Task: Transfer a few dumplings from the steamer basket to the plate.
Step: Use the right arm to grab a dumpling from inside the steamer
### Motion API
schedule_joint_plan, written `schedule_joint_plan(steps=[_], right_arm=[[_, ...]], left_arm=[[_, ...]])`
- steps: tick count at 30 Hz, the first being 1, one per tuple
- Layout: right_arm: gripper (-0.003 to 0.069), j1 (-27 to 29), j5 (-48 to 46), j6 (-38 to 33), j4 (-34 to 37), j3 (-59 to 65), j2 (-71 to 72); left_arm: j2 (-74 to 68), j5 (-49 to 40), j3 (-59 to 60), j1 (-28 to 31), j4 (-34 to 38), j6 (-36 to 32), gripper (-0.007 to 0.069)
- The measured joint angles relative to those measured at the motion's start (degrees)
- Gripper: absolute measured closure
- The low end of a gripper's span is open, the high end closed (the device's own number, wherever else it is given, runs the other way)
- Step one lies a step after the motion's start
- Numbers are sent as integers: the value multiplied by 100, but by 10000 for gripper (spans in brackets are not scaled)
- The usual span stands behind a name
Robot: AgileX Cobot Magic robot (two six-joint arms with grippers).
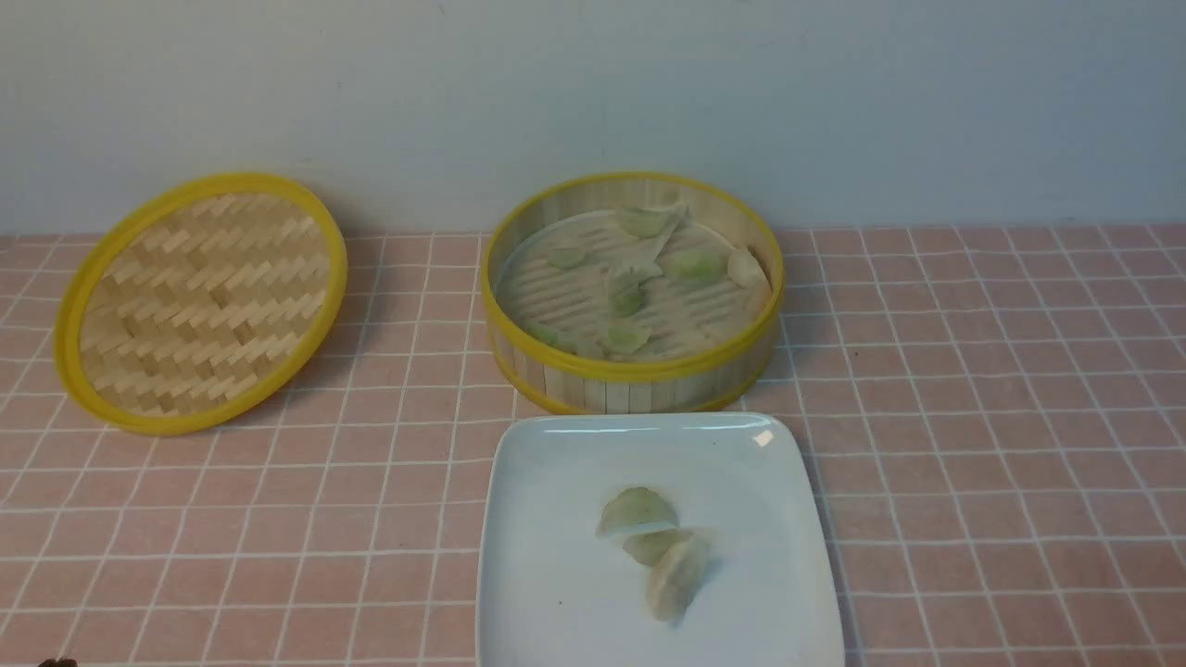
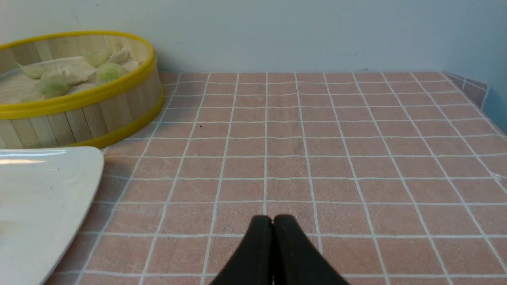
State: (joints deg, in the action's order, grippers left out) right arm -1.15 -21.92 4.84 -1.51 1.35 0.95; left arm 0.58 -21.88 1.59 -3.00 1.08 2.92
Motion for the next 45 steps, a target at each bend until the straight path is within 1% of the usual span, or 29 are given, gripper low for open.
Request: schedule_joint_plan(steps=[23,25,27,28,30,32,33,34,36,38,41,43,45], right_arm=[[669,0,65,49,66,0,0],[669,0,404,288,481,35,0],[669,0,591,426,727,35,0],[669,0,1127,786,1369,35,0],[669,0,1667,1155,2106,35,0],[669,0,2033,1347,2654,35,0],[669,0,2067,1360,2704,35,0],[669,0,2267,1422,2997,35,0],[669,0,2589,1495,3317,35,0],[669,0,3018,1536,3478,29,0],[669,0,2943,1528,3423,-324,-98],[669,-5,2547,1426,3073,-978,-438],[669,-5,1861,1277,2576,-1924,-1021]], left_arm=[[0,0,0,0,0,0,631],[0,0,0,0,0,0,631],[0,0,0,0,0,0,631],[0,0,0,0,0,0,631],[0,0,0,0,0,0,631],[0,0,0,0,0,0,631],[0,0,0,0,0,0,631],[0,0,0,0,0,0,631],[0,0,0,0,5,0,631],[0,0,0,0,5,0,631],[0,0,0,0,5,0,631],[0,0,0,0,5,0,631],[0,0,0,0,5,0,631]])
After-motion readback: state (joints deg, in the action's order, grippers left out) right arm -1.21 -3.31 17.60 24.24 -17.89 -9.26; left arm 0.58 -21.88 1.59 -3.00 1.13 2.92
